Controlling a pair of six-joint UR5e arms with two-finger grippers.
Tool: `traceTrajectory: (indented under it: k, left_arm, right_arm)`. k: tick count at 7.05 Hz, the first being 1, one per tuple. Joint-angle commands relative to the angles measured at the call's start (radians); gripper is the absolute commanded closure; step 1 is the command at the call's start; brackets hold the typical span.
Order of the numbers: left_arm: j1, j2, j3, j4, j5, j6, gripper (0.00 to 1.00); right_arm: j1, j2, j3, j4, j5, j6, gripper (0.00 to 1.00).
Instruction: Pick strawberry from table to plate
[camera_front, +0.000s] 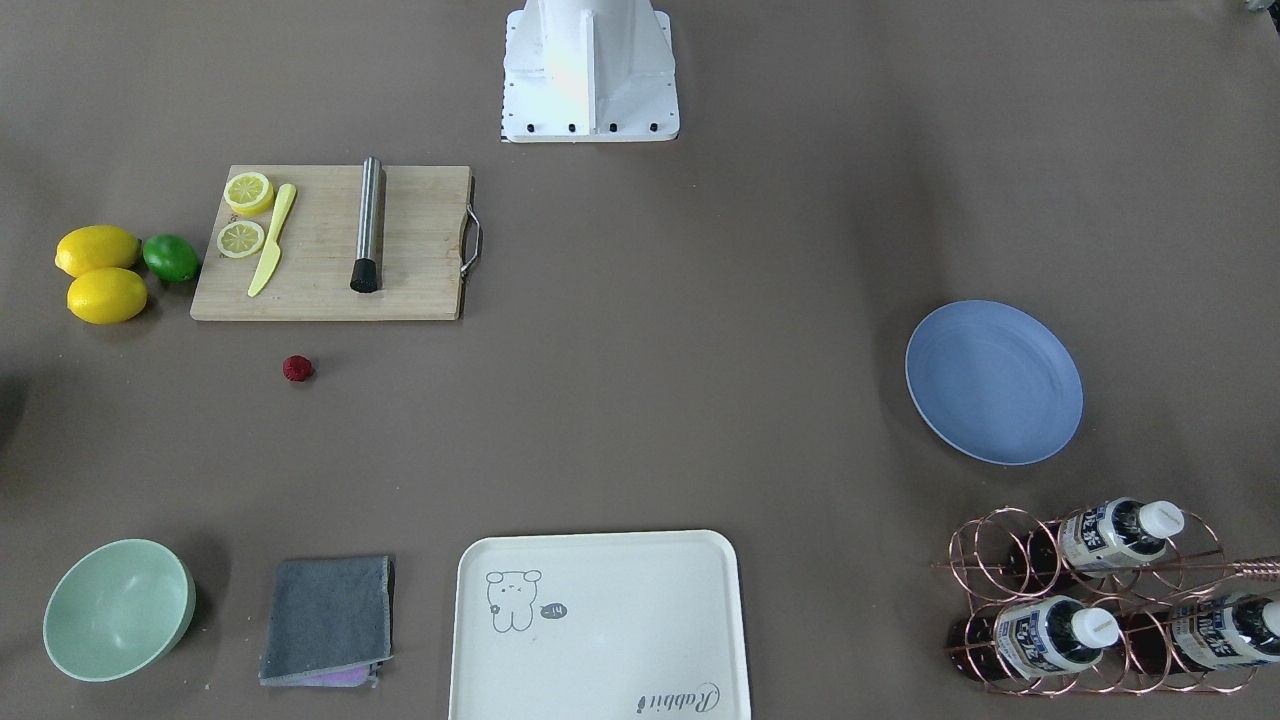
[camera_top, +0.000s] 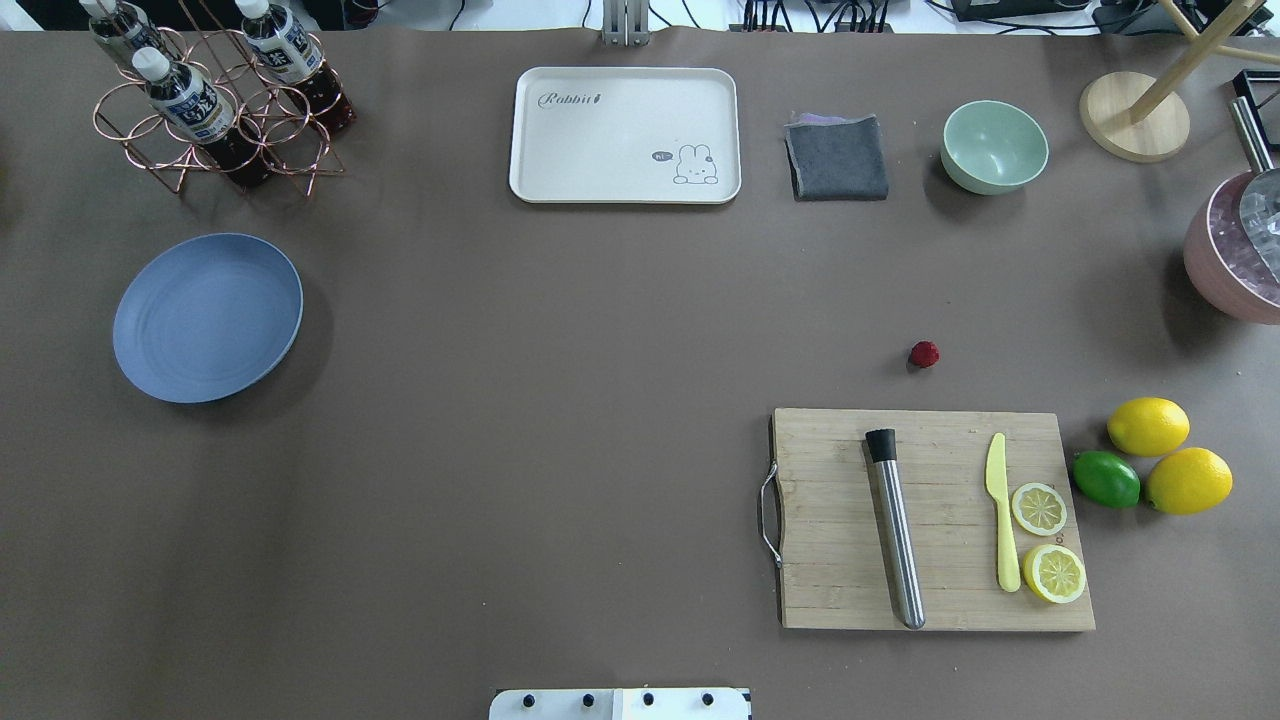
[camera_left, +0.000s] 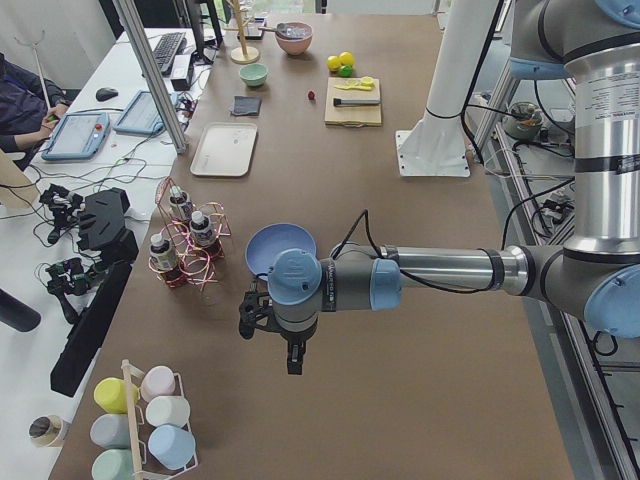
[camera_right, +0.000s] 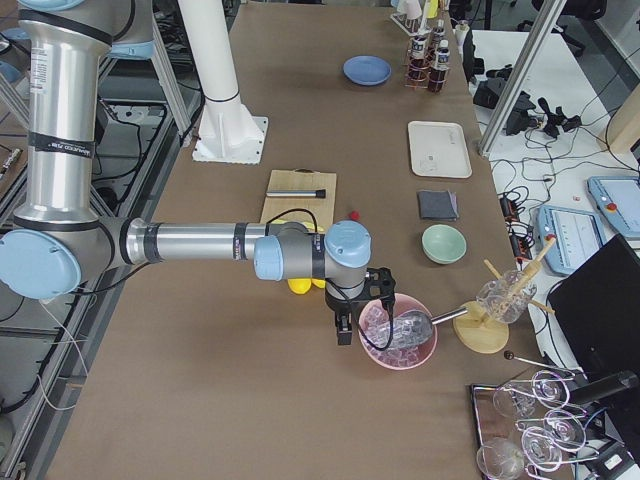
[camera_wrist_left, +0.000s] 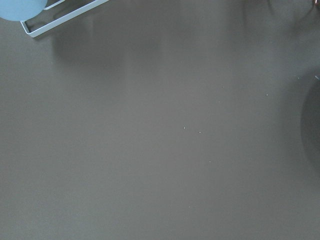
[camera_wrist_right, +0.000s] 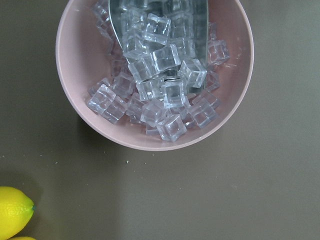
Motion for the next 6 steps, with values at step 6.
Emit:
traceTrajectory:
  k: [6]
  left_arm:
    - [-0.041,-0.001,-0.025,-0.204,-0.145,-0.005,0.02]
  right_arm:
    - [0.000,0.041,0.010,0.005,0.085,0.002,0.00]
